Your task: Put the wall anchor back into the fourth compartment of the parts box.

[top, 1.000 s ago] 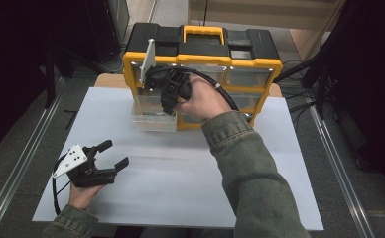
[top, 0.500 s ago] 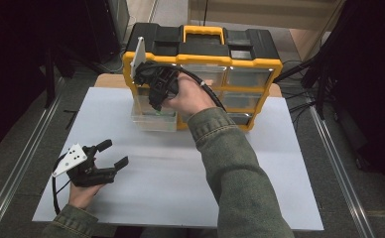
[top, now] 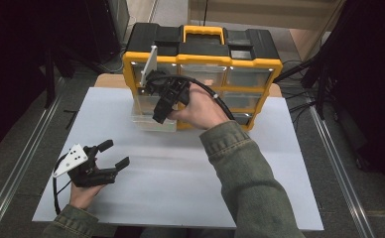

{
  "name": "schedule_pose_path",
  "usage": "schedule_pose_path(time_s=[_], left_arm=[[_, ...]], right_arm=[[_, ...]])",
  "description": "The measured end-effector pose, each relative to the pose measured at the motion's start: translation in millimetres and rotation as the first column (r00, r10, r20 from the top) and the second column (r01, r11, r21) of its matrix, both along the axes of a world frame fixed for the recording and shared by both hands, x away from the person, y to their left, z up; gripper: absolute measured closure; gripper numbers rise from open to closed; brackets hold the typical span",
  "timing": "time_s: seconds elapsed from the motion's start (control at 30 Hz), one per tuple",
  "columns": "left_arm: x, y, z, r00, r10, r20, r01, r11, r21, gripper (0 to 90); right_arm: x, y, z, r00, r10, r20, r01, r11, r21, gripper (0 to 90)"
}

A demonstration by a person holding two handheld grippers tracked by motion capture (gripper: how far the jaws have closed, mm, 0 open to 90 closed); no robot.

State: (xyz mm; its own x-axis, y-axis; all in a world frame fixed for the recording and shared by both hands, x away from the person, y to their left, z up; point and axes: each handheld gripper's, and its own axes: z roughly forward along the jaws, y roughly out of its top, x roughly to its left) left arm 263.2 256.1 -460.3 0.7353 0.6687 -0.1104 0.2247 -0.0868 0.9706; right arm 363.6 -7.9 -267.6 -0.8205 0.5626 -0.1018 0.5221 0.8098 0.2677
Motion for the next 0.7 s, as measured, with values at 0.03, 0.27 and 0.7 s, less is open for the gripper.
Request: schedule_pose_path(time_s=[0.03,0.27,0.7], left_arm=[[-0.1,-0.2,0.1,1.0,0.001,0.0,-0.001,1.0,-0.001,13.6],[0.1,-1.1,0.1,1.0,-0.002,-0.002,0.002,1.0,-0.002,13.6],[-0.6,-0.7,0.6,1.0,0.002,-0.001,-0.002,1.0,0.001,13.6]], right_arm=[[-2.5,-3.5,-1.2,1.0,-0.006,0.001,0.006,1.0,0.0,29.6],[-20.2,-24.6,-12.3,0.9998,-0.02,-0.002,0.02,0.9993,0.033,29.3],[-32.0,-48.9,-61.8,0.9959,-0.066,-0.062,0.067,0.9975,0.022,28.9]])
